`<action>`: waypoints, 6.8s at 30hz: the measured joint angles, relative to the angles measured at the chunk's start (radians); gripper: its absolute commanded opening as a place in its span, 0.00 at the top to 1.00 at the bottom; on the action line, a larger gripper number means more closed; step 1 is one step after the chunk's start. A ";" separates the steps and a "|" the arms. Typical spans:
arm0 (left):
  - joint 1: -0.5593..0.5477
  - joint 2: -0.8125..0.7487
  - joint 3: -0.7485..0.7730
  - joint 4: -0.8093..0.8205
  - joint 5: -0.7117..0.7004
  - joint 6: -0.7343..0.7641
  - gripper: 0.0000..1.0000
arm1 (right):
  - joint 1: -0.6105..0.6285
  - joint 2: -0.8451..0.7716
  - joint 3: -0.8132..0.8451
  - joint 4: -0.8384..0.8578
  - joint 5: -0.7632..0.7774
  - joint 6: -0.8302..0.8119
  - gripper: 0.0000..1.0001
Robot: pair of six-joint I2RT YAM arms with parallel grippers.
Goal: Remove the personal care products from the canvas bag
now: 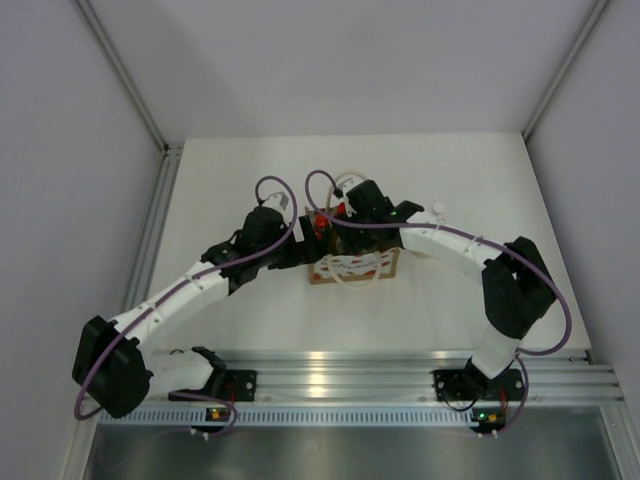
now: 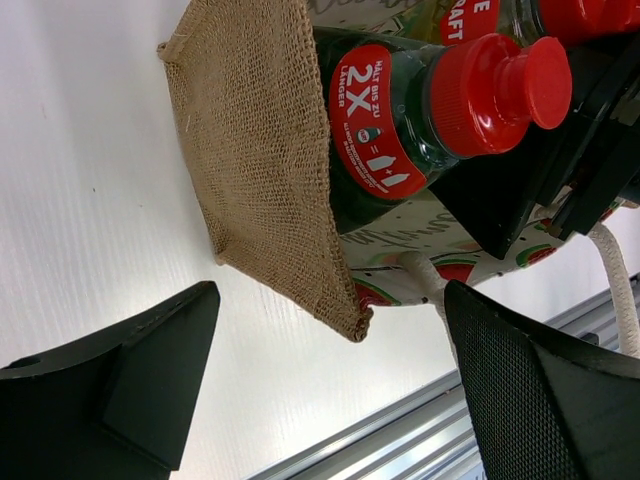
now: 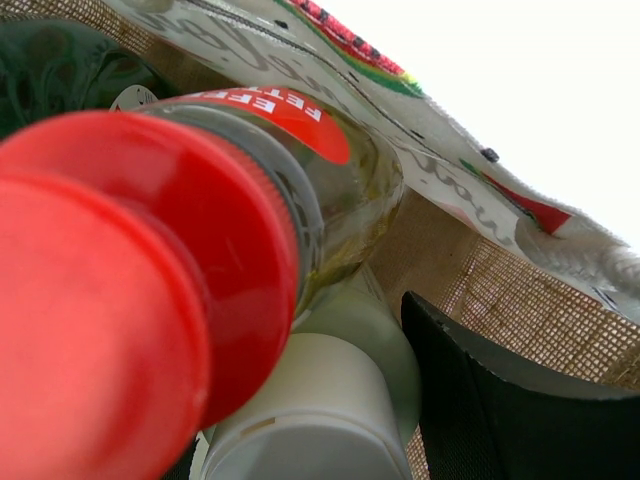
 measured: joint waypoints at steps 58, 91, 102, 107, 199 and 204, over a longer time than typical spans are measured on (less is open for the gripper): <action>0.000 -0.064 -0.023 0.001 -0.003 -0.021 0.02 | -0.085 -0.537 0.142 -0.234 0.130 0.030 1.00; -0.012 -0.099 -0.039 0.001 0.008 -0.026 0.02 | -0.166 -0.908 -0.660 -0.031 0.351 0.272 1.00; -0.013 -0.122 -0.039 0.000 0.008 -0.015 0.02 | -0.166 -0.885 -0.748 0.060 0.324 0.278 0.38; -0.013 -0.143 -0.032 0.000 0.016 0.026 0.02 | -0.166 -0.888 -0.749 0.079 0.296 0.270 0.23; -0.255 0.171 -0.085 0.716 -0.584 0.585 0.65 | -0.167 -1.371 -0.745 -0.015 0.080 0.346 0.00; -0.255 0.171 -0.087 0.725 -0.592 0.597 0.97 | -0.167 -1.367 -0.745 -0.015 0.078 0.340 0.00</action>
